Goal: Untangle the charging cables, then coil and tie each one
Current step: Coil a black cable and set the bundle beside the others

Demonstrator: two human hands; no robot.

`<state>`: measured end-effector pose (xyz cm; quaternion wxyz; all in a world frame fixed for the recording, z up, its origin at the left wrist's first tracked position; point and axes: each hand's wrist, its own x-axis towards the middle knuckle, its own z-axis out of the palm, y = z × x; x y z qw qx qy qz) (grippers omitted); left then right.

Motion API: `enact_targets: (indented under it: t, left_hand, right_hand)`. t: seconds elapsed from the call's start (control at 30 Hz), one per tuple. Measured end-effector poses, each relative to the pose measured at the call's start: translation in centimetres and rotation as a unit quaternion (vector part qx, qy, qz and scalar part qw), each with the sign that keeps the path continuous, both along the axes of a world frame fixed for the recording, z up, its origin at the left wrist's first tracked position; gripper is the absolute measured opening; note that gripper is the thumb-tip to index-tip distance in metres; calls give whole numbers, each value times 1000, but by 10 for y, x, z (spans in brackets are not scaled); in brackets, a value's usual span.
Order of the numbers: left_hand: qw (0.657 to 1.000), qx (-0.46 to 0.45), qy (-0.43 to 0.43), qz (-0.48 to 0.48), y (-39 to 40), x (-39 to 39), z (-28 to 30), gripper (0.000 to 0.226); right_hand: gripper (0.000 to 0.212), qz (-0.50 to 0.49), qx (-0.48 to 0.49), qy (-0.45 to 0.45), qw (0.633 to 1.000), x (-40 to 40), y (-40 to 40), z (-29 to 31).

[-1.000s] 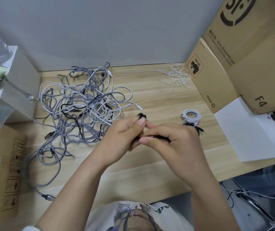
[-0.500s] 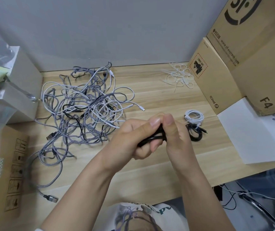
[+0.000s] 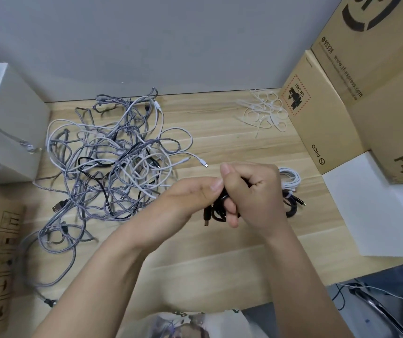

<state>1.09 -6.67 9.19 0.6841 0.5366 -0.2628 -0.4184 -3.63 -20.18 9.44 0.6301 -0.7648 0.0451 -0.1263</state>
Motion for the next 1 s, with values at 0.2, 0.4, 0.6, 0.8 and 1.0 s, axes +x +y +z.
enact_targets:
  t: [0.2,0.4,0.6,0.8,1.0]
  left_hand:
    - [997,-53,34,37,-24,19,-17,33]
    - [988,-34,57,139,-54,52,-41,30]
    - [982,9,64,179,-61,73,-54,33]
    - [976,34,81,199,-60,80,-59,34]
    - [974,29,90,205,-57,73,-60,34]
  right_hand:
    - [45,171,64,130,975,48,-33,3]
    - [32,-3,-25,176,984,136,-102,-45]
    - [11,-327,-89,301,891,204,-179,-134]
    - [32,-350,-205,419,813,203,-196,-167]
    - [31,-371,-66,340,861,192,-192,-167]
